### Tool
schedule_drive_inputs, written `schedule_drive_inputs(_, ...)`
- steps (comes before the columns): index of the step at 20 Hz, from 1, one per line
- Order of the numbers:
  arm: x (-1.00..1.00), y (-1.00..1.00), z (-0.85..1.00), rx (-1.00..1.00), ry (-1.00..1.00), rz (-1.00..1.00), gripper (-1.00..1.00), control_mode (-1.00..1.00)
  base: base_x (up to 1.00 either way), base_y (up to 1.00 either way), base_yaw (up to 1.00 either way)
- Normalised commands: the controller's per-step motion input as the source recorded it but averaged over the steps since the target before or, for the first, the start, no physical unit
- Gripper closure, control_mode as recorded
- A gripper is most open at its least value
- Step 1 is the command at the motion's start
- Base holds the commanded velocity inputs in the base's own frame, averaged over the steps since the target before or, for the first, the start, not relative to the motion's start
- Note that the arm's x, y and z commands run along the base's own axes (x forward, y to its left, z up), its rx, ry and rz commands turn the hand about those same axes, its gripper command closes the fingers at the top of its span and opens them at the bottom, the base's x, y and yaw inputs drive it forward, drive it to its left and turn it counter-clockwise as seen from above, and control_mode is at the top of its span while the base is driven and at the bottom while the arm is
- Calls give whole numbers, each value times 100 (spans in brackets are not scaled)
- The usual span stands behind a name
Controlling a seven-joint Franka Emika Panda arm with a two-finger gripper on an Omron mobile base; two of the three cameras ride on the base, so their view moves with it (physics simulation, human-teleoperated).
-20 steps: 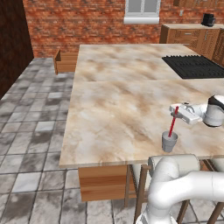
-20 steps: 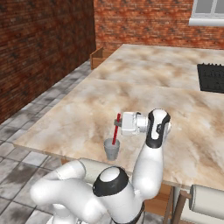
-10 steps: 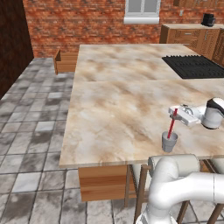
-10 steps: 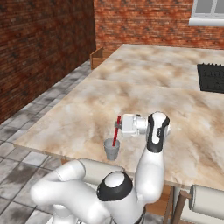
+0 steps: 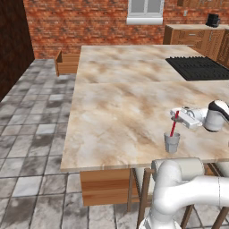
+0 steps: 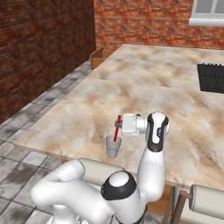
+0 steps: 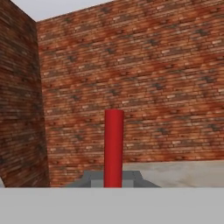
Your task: Take a straw from the drawer in front and place it inside the glass cup on the dining counter.
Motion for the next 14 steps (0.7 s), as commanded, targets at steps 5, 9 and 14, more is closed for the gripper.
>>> schedule_drive_inputs(5,-7,0,-15,0,0,0,100,-100,0,0,0)
schedule_drive_inputs(9,-44,0,-23,0,0,0,100,-100,0,0,0)
schedule_drive_inputs(14,-34,0,-18,0,0,0,-100,-100,0,0,0)
